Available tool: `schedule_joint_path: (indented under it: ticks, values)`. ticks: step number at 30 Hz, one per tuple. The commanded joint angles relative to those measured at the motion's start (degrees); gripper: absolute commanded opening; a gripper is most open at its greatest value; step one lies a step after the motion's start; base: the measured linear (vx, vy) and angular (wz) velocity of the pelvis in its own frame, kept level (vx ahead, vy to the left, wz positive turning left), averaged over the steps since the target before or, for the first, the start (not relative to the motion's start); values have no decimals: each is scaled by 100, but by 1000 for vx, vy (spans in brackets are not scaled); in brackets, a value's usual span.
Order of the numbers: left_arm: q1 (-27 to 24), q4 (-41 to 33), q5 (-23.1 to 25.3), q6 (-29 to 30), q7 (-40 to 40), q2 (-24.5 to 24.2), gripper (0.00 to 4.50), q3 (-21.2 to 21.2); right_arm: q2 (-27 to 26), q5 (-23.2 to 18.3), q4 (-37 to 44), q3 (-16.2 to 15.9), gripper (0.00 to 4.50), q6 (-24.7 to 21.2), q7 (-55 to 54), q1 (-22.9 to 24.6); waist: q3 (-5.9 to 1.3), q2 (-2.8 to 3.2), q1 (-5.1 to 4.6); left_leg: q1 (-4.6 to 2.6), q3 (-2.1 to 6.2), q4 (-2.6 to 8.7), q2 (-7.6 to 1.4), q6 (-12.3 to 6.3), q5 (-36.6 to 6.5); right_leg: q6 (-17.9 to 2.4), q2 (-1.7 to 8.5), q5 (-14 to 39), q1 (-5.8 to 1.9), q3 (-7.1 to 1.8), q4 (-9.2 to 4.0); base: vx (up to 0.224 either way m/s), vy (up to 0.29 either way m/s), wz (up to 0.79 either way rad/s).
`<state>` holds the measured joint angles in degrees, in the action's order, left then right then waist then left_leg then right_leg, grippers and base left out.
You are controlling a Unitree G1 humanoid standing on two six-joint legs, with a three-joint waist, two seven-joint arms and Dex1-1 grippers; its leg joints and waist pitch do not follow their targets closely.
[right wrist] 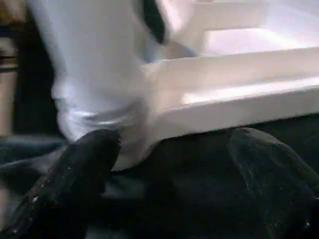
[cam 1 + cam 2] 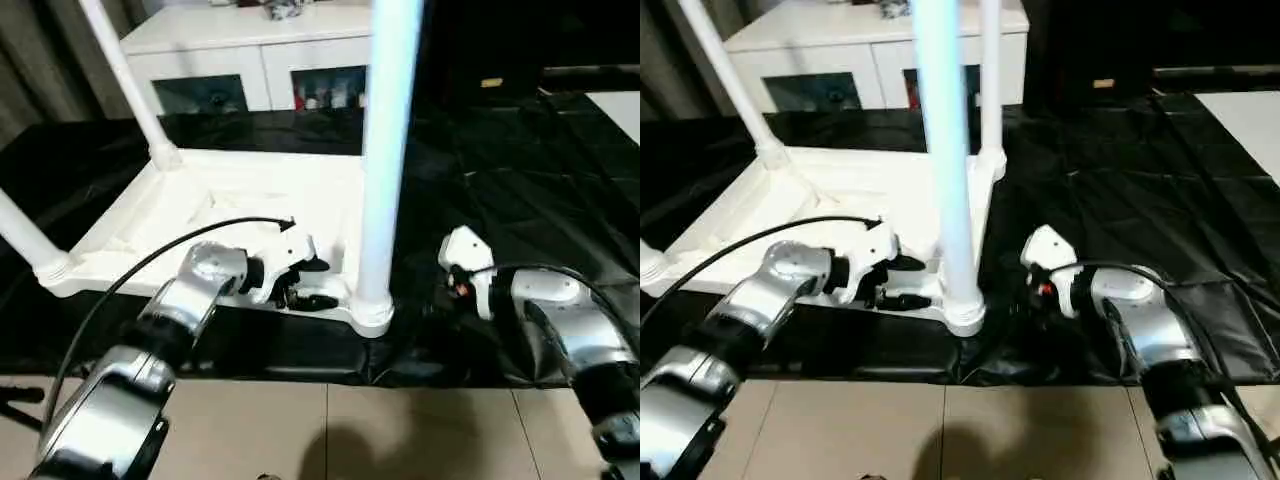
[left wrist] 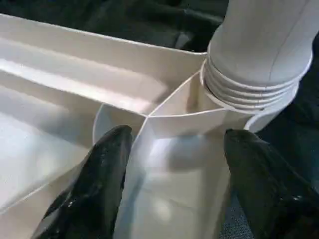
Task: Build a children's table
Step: Rotate table base
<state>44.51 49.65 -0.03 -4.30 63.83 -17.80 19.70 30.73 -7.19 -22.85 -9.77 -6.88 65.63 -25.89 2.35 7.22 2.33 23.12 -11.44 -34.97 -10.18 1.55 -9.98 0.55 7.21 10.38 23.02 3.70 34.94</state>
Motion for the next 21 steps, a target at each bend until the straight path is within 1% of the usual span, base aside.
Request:
schedule_joint_path:
  ticks: [1,3,4,5,6,7,8,9,10,11,12,14,15,16,17,19,21]
  values:
    - [110,297,174,-92,285,-63,299,138,77,-152,364,-83,416,-154,163,33,-407,-77,35,-121,140,421,-216,-604,-1596,-1541,132,809,-302,-108,-410,0,0,0]
    - [209,520,245,-141,710,-113,286,244,134,-78,494,-48,416,-245,133,85,-402,-82,25,-119,144,433,-219,-551,-1649,-1548,137,863,-301,-110,-410,0,0,0]
    - [209,520,245,-141,710,-113,272,244,134,-78,494,-48,416,-245,133,85,-398,-78,26,-123,144,441,-219,-535,-1677,-1546,136,920,-296,-110,-418,0,0,0]
    - [279,581,195,-94,1001,-167,263,232,194,-42,498,-6,416,-256,121,107,-393,-70,17,-123,137,443,-213,-504,-1726,-1538,138,987,-293,-113,-432,0,0,0]
    - [317,610,172,-106,1079,-187,258,208,227,-32,502,19,416,-272,106,118,-398,-52,23,-130,138,439,-215,-488,-1743,-1545,145,1011,-291,-115,-427,0,0,0]
    - [333,620,162,-112,1113,-197,254,197,242,-27,501,30,416,-277,96,123,-403,-54,22,-133,142,442,-220,-467,-1765,-1559,145,1012,-292,-115,-425,0,0,0]
    - [342,622,138,-108,1174,-206,248,182,258,-34,512,39,416,-292,104,131,-404,-42,25,-139,140,443,-222,-463,-1776,-1571,141,995,-287,-115,-423,0,0,0]
    - [366,666,123,-126,1249,-206,237,155,293,-41,546,46,416,-328,108,153,-403,-38,24,-133,146,451,-229,-458,-1791,-1588,140,950,-289,-112,-412,0,0,0]
    - [382,700,113,-138,1303,-204,237,136,316,-47,576,49,416,-357,111,171,-399,-42,27,-138,141,450,-224,-456,-1807,-1590,141,949,-287,-111,-421,0,0,0]
    - [413,777,118,-204,1318,-191,224,113,338,-57,625,54,416,-401,113,193,-398,-39,28,-135,143,453,-225,-454,-1814,-1594,139,939,-288,-111,-419,0,0,0]
    - [425,811,124,-231,1315,-183,215,106,346,-60,644,56,416,-419,112,202,-400,-41,28,-139,141,450,-226,-452,-1821,-1596,140,927,-289,-112,-417,0,0,0]
    - [476,1056,318,-467,981,-116,200,150,364,-62,749,34,416,-485,104,238,-401,-41,30,-136,146,449,-225,-459,-1836,-1575,146,931,-297,-112,-419,0,0,0]
    - [485,1118,380,-524,876,-100,200,170,363,-61,774,25,416,-499,100,245,-404,-41,27,-131,149,446,-226,-464,-1810,-1552,144,895,-300,-110,-416,0,0,0]
    - [501,1212,477,-629,706,-77,190,198,365,-69,817,1,416,-516,116,260,-404,-48,26,-126,149,444,-223,-473,-1790,-1543,143,870,-303,-110,-418,0,0,0]
    - [508,1254,521,-679,631,-68,179,210,365,-73,838,-12,416,-524,125,268,-403,-42,29,-123,153,444,-227,-491,-1762,-1529,149,876,-302,-108,-422,0,0,0]
    - [540,1389,641,-830,459,-44,162,245,360,-83,902,-49,416,-546,137,288,-402,-28,23,-128,154,448,-229,-474,-1802,-1523,146,920,-297,-107,-430,0,0,0]
    - [561,1467,717,-920,376,-41,146,278,359,-93,940,-65,416,-562,141,300,-397,-33,27,-127,154,455,-231,-453,-1846,-1512,147,955,-296,-110,-436,0,0,0]
